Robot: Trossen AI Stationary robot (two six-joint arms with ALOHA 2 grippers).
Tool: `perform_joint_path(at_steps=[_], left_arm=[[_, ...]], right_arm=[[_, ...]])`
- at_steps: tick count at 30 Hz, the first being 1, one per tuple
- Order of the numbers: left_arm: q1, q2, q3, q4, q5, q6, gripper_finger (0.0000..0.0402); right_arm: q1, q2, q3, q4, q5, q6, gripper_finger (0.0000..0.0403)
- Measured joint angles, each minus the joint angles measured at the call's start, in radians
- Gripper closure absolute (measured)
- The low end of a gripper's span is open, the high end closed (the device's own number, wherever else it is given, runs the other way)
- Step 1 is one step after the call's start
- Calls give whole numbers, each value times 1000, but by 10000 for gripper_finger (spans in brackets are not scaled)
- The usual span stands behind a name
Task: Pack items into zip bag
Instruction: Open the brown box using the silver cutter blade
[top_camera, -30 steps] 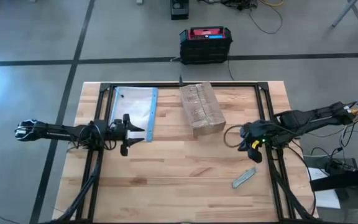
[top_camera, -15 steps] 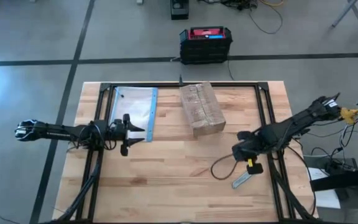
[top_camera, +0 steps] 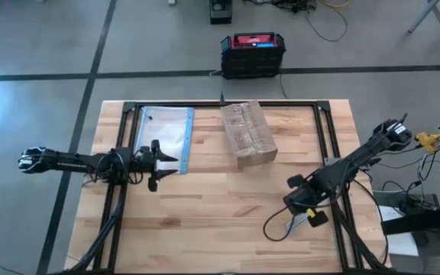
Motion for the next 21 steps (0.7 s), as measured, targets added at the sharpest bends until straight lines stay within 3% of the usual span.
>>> perform_joint_path(at_steps=[3, 12, 21], left_arm=[[0, 0, 0, 0, 0, 0, 221], [0, 0, 0, 0, 0, 0, 221], [0, 0, 0, 0, 0, 0, 221]], right_arm=[[14, 16, 6, 45, -63, -4, 351], [22, 103, 67, 44, -57, 18, 223], [37, 195, 84, 69, -51, 43, 180]])
